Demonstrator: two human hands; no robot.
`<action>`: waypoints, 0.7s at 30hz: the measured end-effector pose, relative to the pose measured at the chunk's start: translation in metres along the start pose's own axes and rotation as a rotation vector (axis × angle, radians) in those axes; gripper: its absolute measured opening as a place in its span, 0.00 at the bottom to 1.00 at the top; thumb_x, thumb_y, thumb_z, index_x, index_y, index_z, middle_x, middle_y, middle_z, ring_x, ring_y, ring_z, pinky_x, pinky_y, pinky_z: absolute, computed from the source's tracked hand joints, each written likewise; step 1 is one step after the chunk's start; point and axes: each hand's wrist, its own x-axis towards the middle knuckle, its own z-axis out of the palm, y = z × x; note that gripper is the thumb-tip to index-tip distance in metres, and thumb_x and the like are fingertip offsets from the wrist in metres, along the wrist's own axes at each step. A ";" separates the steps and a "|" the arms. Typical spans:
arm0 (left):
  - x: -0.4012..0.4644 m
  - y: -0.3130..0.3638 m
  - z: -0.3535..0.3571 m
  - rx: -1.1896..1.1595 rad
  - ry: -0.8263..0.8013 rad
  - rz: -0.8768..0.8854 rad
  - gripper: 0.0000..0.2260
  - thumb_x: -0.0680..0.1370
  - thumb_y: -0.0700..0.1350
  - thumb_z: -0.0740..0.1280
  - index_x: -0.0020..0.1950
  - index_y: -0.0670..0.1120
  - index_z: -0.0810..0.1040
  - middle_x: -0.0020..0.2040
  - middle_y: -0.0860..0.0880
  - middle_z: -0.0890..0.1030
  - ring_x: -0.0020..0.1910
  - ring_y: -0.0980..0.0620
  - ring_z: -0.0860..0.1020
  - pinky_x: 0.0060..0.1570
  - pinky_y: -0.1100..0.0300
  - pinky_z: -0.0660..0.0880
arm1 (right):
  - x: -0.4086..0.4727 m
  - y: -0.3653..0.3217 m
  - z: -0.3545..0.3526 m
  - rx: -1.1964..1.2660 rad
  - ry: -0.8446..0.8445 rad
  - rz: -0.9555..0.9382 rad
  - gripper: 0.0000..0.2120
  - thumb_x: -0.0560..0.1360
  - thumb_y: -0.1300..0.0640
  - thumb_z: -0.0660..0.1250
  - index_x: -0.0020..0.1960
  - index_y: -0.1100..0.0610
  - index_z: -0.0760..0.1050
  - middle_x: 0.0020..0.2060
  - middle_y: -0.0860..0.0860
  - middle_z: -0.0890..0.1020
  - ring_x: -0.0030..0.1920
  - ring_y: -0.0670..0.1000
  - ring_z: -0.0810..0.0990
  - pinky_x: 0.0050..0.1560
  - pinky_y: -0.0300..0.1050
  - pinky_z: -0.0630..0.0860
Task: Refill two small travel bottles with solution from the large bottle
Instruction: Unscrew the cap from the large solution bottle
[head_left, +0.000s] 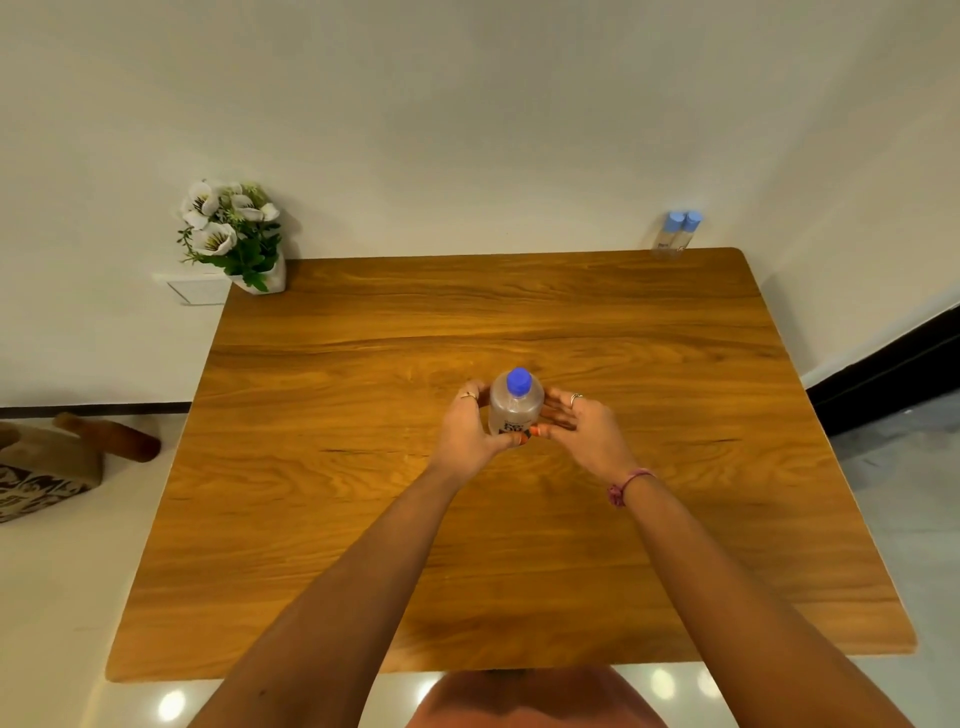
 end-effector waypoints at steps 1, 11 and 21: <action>-0.001 0.000 0.000 -0.003 -0.002 0.001 0.35 0.62 0.44 0.81 0.64 0.44 0.69 0.59 0.51 0.74 0.57 0.57 0.71 0.54 0.65 0.67 | 0.000 0.000 0.000 0.006 0.003 0.000 0.29 0.69 0.67 0.71 0.68 0.61 0.67 0.62 0.54 0.77 0.58 0.44 0.76 0.59 0.39 0.73; -0.004 0.000 -0.003 -0.017 0.003 0.025 0.43 0.63 0.48 0.80 0.73 0.43 0.62 0.69 0.47 0.70 0.68 0.52 0.68 0.62 0.64 0.64 | -0.003 -0.008 -0.008 -0.105 0.017 -0.010 0.23 0.71 0.66 0.70 0.65 0.59 0.71 0.60 0.53 0.79 0.59 0.49 0.77 0.60 0.46 0.75; 0.000 0.010 -0.009 -0.005 -0.049 0.073 0.41 0.64 0.51 0.79 0.72 0.45 0.64 0.68 0.51 0.71 0.64 0.58 0.68 0.62 0.63 0.66 | 0.000 -0.080 -0.049 -0.490 -0.101 -0.354 0.22 0.72 0.60 0.70 0.65 0.53 0.73 0.61 0.48 0.77 0.57 0.45 0.76 0.55 0.38 0.75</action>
